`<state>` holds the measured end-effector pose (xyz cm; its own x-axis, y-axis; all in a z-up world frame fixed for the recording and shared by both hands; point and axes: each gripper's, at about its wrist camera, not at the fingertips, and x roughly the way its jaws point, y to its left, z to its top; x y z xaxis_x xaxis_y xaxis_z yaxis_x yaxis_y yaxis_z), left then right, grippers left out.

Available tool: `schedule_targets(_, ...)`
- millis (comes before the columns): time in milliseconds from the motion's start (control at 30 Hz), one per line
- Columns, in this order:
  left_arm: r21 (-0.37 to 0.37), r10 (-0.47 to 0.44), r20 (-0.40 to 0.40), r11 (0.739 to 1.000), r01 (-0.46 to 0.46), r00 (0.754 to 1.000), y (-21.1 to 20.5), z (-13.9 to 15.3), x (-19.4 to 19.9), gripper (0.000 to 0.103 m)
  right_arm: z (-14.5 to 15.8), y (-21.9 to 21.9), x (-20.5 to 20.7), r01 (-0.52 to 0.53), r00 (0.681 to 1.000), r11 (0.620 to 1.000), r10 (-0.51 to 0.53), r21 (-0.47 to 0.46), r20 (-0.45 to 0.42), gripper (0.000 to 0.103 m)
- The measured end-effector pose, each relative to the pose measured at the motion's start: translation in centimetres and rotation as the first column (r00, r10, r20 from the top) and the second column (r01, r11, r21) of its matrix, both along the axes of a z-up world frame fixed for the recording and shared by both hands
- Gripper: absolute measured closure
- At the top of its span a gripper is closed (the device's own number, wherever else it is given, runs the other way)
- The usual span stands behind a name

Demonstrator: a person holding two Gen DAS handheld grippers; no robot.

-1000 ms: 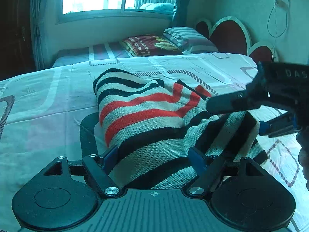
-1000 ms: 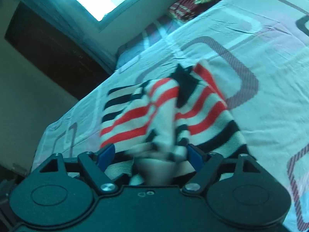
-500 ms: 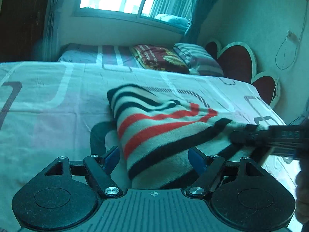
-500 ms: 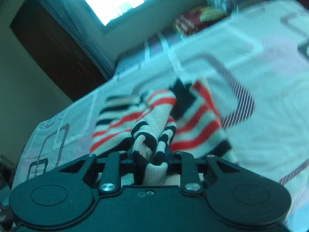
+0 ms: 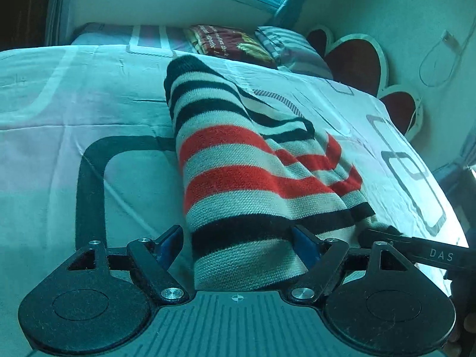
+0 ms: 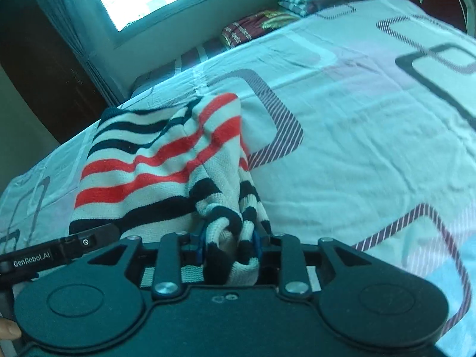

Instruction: Fold small clothes

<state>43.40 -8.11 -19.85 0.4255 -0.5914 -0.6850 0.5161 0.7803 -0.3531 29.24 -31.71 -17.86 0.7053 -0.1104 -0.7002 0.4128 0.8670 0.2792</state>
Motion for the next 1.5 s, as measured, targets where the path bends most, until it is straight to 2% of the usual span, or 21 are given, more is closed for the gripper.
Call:
schedule_targets(167,-0.029,0.042,0.087,0.999,-0.040,0.995,0.8,3.0,1.0,0.024,4.3,0.5,0.1,0.040,0.992,0.993,-0.027,-0.111,0.121,0.059)
schedule_targets(267,-0.023,0.051,0.111,0.999,-0.049,0.993,0.0,4.1,2.7,0.024,5.5,1.1,2.6,-0.021,0.990,0.988,0.042,-0.151,0.135,0.061)
schedule_targets(433,0.018,0.050,0.134,0.998,-0.053,0.990,-2.2,3.8,5.2,0.024,4.2,1.8,7.7,-0.084,0.990,0.983,0.100,-0.161,0.095,0.066)
schedule_targets(533,0.097,0.053,0.103,0.993,-0.063,0.993,-3.8,1.8,6.6,0.024,1.3,1.0,10.6,-0.099,0.995,0.972,0.096,-0.212,-0.024,0.068)
schedule_targets(567,0.116,0.054,0.076,0.991,-0.063,0.996,-4.1,0.9,7.0,0.024,0.1,0.6,11.0,-0.095,0.995,0.965,0.082,-0.243,-0.065,0.073)
schedule_targets(667,0.059,0.096,-0.026,0.994,-0.094,0.995,-3.4,-1.1,8.3,0.018,-1.6,-0.1,10.4,-0.098,0.995,0.954,0.093,-0.284,-0.031,0.071)
schedule_targets(700,0.055,0.107,-0.033,0.993,-0.105,0.994,-3.5,-1.3,8.5,0.016,-1.6,0.0,10.4,-0.093,0.996,0.953,0.088,-0.289,-0.030,0.071)
schedule_targets(800,0.071,0.118,-0.020,0.991,-0.116,0.993,-4.0,-0.7,8.7,0.017,-0.7,0.5,10.4,-0.085,0.996,0.953,0.080,-0.289,-0.028,0.071)
schedule_targets(867,0.060,0.125,0.021,0.990,-0.126,0.992,-4.2,0.3,8.6,0.017,0.9,0.7,10.1,-0.071,0.996,0.955,0.083,-0.288,0.030,0.072)
schedule_targets(933,0.073,0.125,0.045,0.989,-0.128,0.991,-4.9,0.6,9.0,0.017,1.8,1.0,10.8,-0.083,0.993,0.943,0.104,-0.322,0.049,0.070)
schedule_targets(1000,0.116,0.133,0.043,0.984,-0.137,0.990,-5.4,0.0,9.7,0.017,1.4,1.1,12.4,-0.101,0.993,0.935,0.114,-0.340,0.018,0.069)
schedule_targets(1067,0.120,0.138,-0.007,0.983,-0.136,0.990,-5.4,-1.0,10.5,0.016,-0.8,0.4,13.9,-0.105,0.994,0.928,0.083,-0.358,-0.076,0.069)
schedule_targets(1133,0.103,0.153,-0.038,0.983,-0.149,0.987,-4.8,-1.1,10.7,0.017,-1.2,-0.5,13.6,-0.078,0.997,0.949,0.067,-0.304,-0.046,0.069)
schedule_targets(1233,0.125,0.158,-0.006,0.980,-0.156,0.987,-4.5,-0.5,9.5,0.017,0.0,-0.1,12.5,-0.082,0.997,0.954,0.076,-0.289,-0.033,0.069)
schedule_targets(1333,0.115,0.161,-0.009,0.981,-0.158,0.987,-3.6,0.2,8.1,0.017,1.7,0.2,10.2,-0.085,0.995,0.968,0.094,-0.238,0.029,0.068)
schedule_targets(1500,0.119,0.131,0.032,0.984,-0.134,0.991,-2.6,1.8,4.8,0.017,3.3,2.2,6.1,-0.134,0.985,0.950,0.158,-0.281,0.064,0.068)
